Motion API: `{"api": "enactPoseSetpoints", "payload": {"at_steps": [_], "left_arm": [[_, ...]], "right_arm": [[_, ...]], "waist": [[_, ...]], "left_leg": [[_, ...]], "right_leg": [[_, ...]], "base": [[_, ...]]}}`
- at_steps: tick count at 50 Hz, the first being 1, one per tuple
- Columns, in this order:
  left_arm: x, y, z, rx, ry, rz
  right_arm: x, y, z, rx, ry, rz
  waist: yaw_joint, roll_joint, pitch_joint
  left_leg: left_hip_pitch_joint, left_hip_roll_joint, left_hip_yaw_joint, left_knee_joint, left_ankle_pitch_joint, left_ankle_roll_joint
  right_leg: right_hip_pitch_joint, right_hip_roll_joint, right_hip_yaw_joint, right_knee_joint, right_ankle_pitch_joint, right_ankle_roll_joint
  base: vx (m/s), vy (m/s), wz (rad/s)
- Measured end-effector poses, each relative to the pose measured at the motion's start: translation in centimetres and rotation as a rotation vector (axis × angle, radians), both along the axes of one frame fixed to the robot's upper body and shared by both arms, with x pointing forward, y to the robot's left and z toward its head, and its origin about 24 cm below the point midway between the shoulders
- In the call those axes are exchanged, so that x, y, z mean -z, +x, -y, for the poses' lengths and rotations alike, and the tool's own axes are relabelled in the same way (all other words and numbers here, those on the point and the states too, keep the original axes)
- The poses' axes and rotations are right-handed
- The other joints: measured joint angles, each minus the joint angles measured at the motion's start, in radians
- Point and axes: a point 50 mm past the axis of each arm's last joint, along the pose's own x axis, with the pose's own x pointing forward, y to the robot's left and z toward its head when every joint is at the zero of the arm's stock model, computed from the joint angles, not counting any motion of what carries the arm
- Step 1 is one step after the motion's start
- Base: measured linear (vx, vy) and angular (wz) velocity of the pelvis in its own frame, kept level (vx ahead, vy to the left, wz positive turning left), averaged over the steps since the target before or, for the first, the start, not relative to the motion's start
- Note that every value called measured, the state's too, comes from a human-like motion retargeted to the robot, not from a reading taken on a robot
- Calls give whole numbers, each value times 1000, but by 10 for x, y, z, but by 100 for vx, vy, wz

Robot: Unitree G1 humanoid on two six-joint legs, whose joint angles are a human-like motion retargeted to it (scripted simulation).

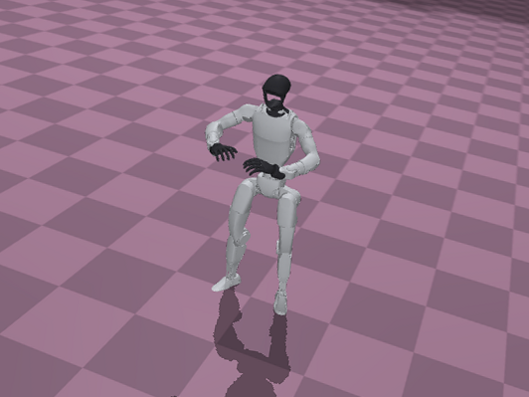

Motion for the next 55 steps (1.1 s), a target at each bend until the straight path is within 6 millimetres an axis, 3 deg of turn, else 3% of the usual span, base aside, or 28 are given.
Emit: {"api": "enactPoseSetpoints", "payload": {"at_steps": [4, 8, 12, 16, 20, 23, 24, 25, 26, 27, 28, 29, 30, 32, 35, 37, 38, 39, 40, 45, 51, 55], "left_arm": [[15, -1, -26, -21, -541, -212], [46, 5, -58, -65, -1064, -433], [75, 15, -90, -145, -1495, -553], [72, 28, -116, -228, -1656, -530], [33, 42, -116, -230, -1554, -441], [-10, 50, -95, -181, -1380, -347], [-23, 53, -83, -177, -1251, -326], [-34, 55, -71, -185, -1090, -307], [-44, 57, -59, -184, -998, -285], [-55, 58, -46, -173, -951, -265], [-67, 58, -32, -136, -993, -261], [-75, 57, -19, -112, -927, -260], [-81, 56, -6, -97, -809, -257], [-93, 51, 15, -74, -693, -194], [-99, 44, 37, -68, -404, -118], [-97, 39, 44, -74, -230, -76], [-92, 39, 45, -100, -106, -71], [-89, 38, 47, -103, -65, -61], [-87, 36, 49, -93, -65, -48], [-60, 37, 60, -96, 83, -71], [-31, 45, 79, -119, 205, -68], [-22, 53, 80, -154, 77, -83]], "right_arm": [[17, -1, 27, 3, 587, -289], [46, 3, 39, -48, 1075, -577], [63, 10, 28, -139, 1400, -748], [57, 16, -4, -268, 1571, -809], [51, 22, -49, -376, 1635, -913], [59, 27, -80, -333, 1545, -977], [65, 28, -92, -208, 1133, -879], [77, 34, -97, -12, 557, -689], [84, 36, -99, 81, 295, -576], [86, 35, -102, 88, 351, -613], [81, 31, -108, -75, 1040, -958], [83, 27, -111, -158, 1206, -1076], [84, 24, -113, -201, 1106, -1090], [86, 27, -89, -88, 1275, -998], [85, 23, -61, -36, 1252, -869], [84, 21, -38, -57, 1352, -825], [86, 23, -27, 21, 1153, -780], [84, 23, -18, 34, 1194, -759], [82, 21, -10, 15, 1354, -746], [79, 26, 15, 86, 1358, -683], [63, 35, 14, 69, 1322, -640], [48, 38, 16, 80, 1284, -568]], "waist": [[24, -6, -4], [49, -14, 2], [69, -25, 20], [82, -36, 40], [94, -45, 52], [103, -46, 50], [109, -44, 43], [117, -41, 34], [121, -36, 27], [124, -31, 25], [123, -27, 32], [123, -23, 30], [123, -20, 24], [118, -10, 16], [105, 1, 1], [93, 11, -9], [86, 14, -17], [78, 20, -20], [70, 27, -21], [5, 54, -27], [-106, 86, 4], [-169, 103, 34]], "left_leg": [[12, 0, -6, 10, -11, 9], [24, 3, -7, 25, -24, 22], [33, 9, 1, 32, -29, 36], [34, 14, 18, 31, -26, 51], [25, 20, 36, 24, -18, 65], [13, 24, 43, 20, -13, 67], [6, 31, 47, 18, -10, 63], [-1, 39, 51, 15, -6, 58], [-6, 44, 52, 13, -3, 54], [-10, 46, 50, 12, 0, 53], [-9, 40, 42, 12, 0, 58], [-10, 37, 37, 12, 0, 59], [-12, 37, 34, 13, 0, 57], [-11, 28, 23, 12, 0, 54], [-5, 15, 13, 16, -7, 52], [-2, 14, 15, 19, -10, 49], [0, 13, 18, 21, -13, 51], [2, 13, 22, 23, -15, 51], [4, 14, 26, 25, -17, 50], [13, 15, 58, 33, -26, 49], [21, 13, 99, 25, -21, 42], [29, 9, 127, 16, -12, 34]], "right_leg": [[19, -3, -4, 2, -8, -11], [34, -2, -2, 7, -16, -24], [38, 2, 9, 10, -16, -31], [27, 12, 27, 5, -5, -29], [9, 24, 44, -10, 16, -18], [-2, 32, 48, -24, 33, -3], [-10, 40, 49, -28, 38, 0], [-20, 51, 51, -30, 43, 0], [-25, 58, 49, -33, 47, 0], [-26, 59, 46, -35, 49, 0], [-19, 52, 40, -38, 48, 0], [-17, 49, 36, -38, 47, 0], [-18, 48, 33, -36, 45, 0], [-13, 36, 24, -28, 36, 0], [-9, 16, 18, -6, 18, 0], [-11, 13, 21, 7, 8, -7], [-14, 10, 25, 14, 4, -8], [-16, 10, 29, 19, 1, -10], [-17, 10, 34, 23, -2, -14], [-27, 13, 65, 26, -4, -15], [-41, 20, 105, 12, 6, -14], [-49, 24, 134, 1, 13, -16]], "base": [[0, 0, 0], [0, 0, 0], [-1, -1, -5], [-7, -3, -25], [-9, -4, -25], [-7, -4, -13], [-8, -8, -14], [-7, -10, -12], [-5, -7, -3], [-1, -1, 18], [2, 3, 26], [3, 4, 28], [3, 3, 26], [5, 5, 29], [6, 6, 20], [6, 2, -2], [0, 0, 0], [5, 0, -19], [4, 0, -23], [2, -1, -32], [-2, -2, -35], [-2, -3, -36]]}}
